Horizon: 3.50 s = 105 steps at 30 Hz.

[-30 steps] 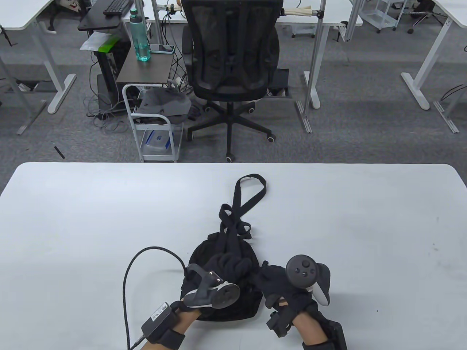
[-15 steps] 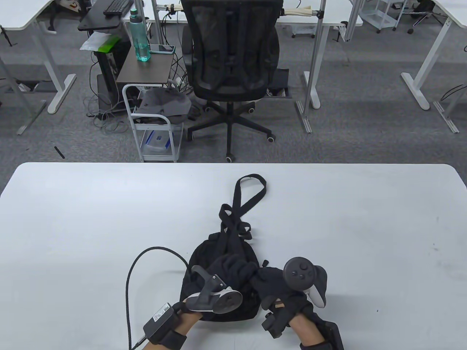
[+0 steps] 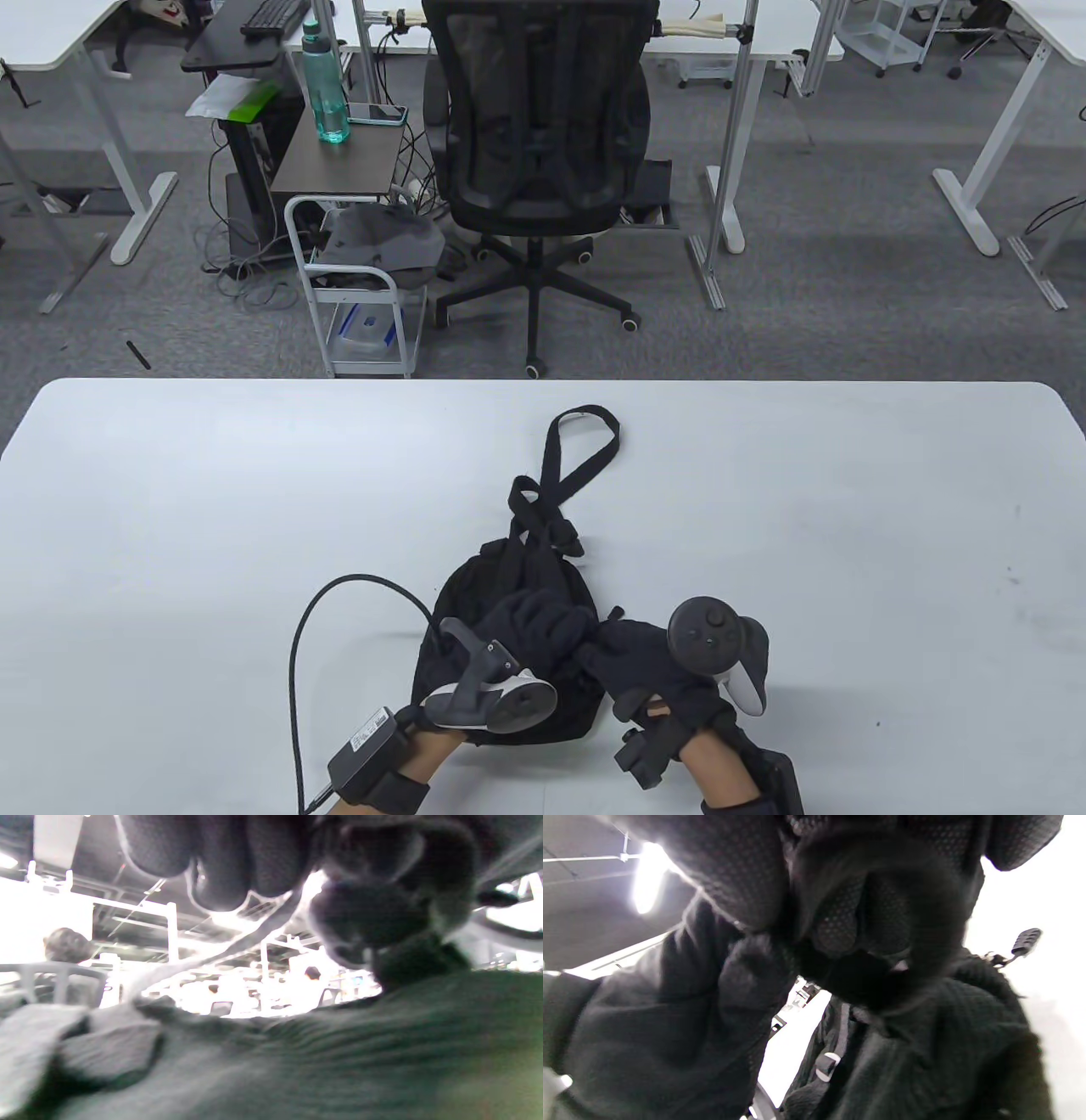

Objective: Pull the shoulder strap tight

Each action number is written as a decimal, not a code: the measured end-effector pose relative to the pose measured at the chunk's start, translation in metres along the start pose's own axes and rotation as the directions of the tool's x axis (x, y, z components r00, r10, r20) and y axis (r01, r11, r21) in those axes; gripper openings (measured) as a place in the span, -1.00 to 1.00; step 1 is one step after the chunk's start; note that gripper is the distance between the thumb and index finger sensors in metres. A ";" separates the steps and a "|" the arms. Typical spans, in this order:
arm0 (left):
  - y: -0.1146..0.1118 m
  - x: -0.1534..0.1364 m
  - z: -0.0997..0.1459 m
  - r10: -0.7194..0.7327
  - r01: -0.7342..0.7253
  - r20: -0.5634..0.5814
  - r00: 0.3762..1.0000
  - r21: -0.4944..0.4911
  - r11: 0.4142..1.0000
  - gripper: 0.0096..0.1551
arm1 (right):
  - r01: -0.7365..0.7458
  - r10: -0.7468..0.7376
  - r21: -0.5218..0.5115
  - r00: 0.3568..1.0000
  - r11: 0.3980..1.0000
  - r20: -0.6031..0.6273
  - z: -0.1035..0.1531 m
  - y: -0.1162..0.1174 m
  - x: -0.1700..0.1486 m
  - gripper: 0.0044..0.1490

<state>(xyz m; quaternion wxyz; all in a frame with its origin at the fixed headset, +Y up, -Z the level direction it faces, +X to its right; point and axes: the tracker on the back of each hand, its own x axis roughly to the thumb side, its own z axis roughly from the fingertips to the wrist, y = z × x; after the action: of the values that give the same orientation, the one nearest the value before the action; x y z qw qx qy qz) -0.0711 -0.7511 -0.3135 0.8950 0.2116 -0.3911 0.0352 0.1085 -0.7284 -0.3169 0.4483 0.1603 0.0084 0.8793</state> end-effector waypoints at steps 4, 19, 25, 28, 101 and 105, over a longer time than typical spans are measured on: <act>-0.004 -0.002 0.001 -0.005 0.005 0.000 1.000 -0.019 1.000 -0.26 | -0.051 0.051 -0.023 0.999 0.998 0.011 0.001 0.003 0.003 -0.56; -0.013 -0.015 0.005 -0.106 0.106 -0.001 0.994 -0.049 0.993 -0.25 | -0.054 0.056 0.041 0.997 0.998 -0.043 -0.004 -0.004 -0.007 -0.54; -0.004 0.002 0.004 -0.097 0.096 0.053 0.994 0.018 0.995 -0.25 | 0.016 -0.016 0.028 1.000 0.999 -0.007 -0.001 0.004 -0.002 -0.53; -0.005 0.000 0.004 -0.074 0.074 0.049 0.996 0.015 0.997 -0.25 | -0.015 0.015 0.016 1.000 1.000 0.008 0.000 0.004 0.002 -0.56; 0.002 0.006 0.006 -0.101 0.097 0.067 0.993 0.052 0.994 -0.25 | 0.063 -0.061 0.100 0.998 0.993 -0.025 0.000 -0.001 -0.004 -0.50; -0.002 0.004 0.006 -0.104 0.101 0.084 0.991 0.033 0.994 -0.25 | 0.028 -0.026 0.097 0.999 0.995 -0.020 0.000 0.002 -0.001 -0.55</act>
<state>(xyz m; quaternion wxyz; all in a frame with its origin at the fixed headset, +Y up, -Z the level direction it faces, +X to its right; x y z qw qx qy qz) -0.0725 -0.7562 -0.3078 0.8750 0.2455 -0.4171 -0.0144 0.1070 -0.7303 -0.3170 0.4516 0.1735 0.0576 0.8733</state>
